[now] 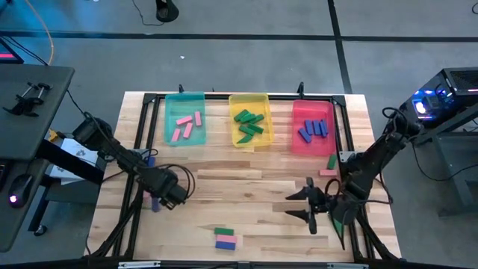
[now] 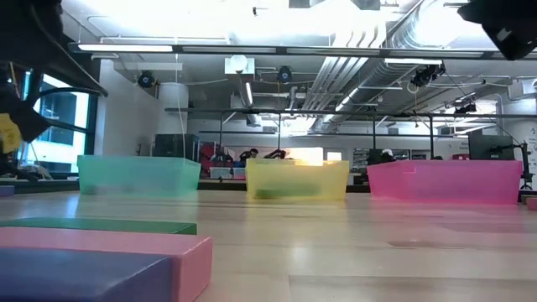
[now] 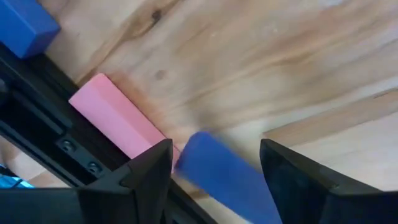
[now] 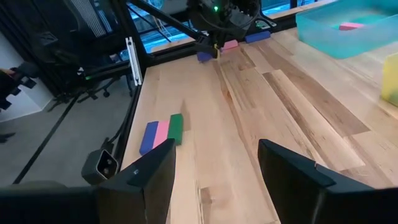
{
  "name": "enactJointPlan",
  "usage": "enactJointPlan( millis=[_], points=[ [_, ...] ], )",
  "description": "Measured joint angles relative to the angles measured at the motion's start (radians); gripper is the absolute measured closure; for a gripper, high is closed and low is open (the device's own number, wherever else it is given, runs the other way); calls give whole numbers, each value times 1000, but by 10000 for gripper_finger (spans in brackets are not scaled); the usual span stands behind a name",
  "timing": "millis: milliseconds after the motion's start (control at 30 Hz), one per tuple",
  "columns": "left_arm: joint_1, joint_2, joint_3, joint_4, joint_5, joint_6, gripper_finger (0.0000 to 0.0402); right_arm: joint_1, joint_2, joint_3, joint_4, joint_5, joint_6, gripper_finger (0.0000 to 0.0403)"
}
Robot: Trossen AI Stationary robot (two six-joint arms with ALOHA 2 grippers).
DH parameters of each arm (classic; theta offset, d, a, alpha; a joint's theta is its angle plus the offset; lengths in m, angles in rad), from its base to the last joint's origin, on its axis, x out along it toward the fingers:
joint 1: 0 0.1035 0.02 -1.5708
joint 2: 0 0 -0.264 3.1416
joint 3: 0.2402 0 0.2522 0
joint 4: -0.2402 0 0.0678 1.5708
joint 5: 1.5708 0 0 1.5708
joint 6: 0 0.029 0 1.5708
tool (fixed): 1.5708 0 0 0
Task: Sort blocks
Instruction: Put the blue wooden block into the red bin
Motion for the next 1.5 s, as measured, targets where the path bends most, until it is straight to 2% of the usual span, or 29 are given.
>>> enactJointPlan(
  millis=[200, 333, 567, 767, 900, 1033, 1133, 1300, 1400, 1500],
  points=[
    [2, 0, 0, 60, 5, -3, 181, 37, 0, 0, 5, 44, 18, 190],
    [-3, 0, 0, 60, 56, -27, 190, 52, 0, 0, 5, 48, 24, 190],
    [-63, 0, 0, 69, 75, -119, 192, 67, 1, 0, 5, 48, 26, 190],
    [-103, -1, -31, 214, 74, -206, 200, 75, 1, 0, 5, 48, 39, 190],
    [-115, -5, -60, 284, 69, -251, 242, 75, 10, 1, 9, 40, 49, 190],
    [-117, -5, -44, 275, 36, -241, 325, 79, 75, 1, 64, 37, 49, 190],
    [-119, 0, -5, 277, -52, -221, 335, 79, 165, 2, 154, 3, 44, 190],
    [-119, 2, 101, 351, -376, -177, 335, 60, 339, 2, 339, -72, 37, 190],
    [-124, 1, 154, 477, -555, -91, 335, 36, 428, 2, 446, -100, 41, 190],
    [-126, 1, 172, 667, -731, 73, 335, 5, 506, 9, 549, -105, 29, 190]
  ],
)
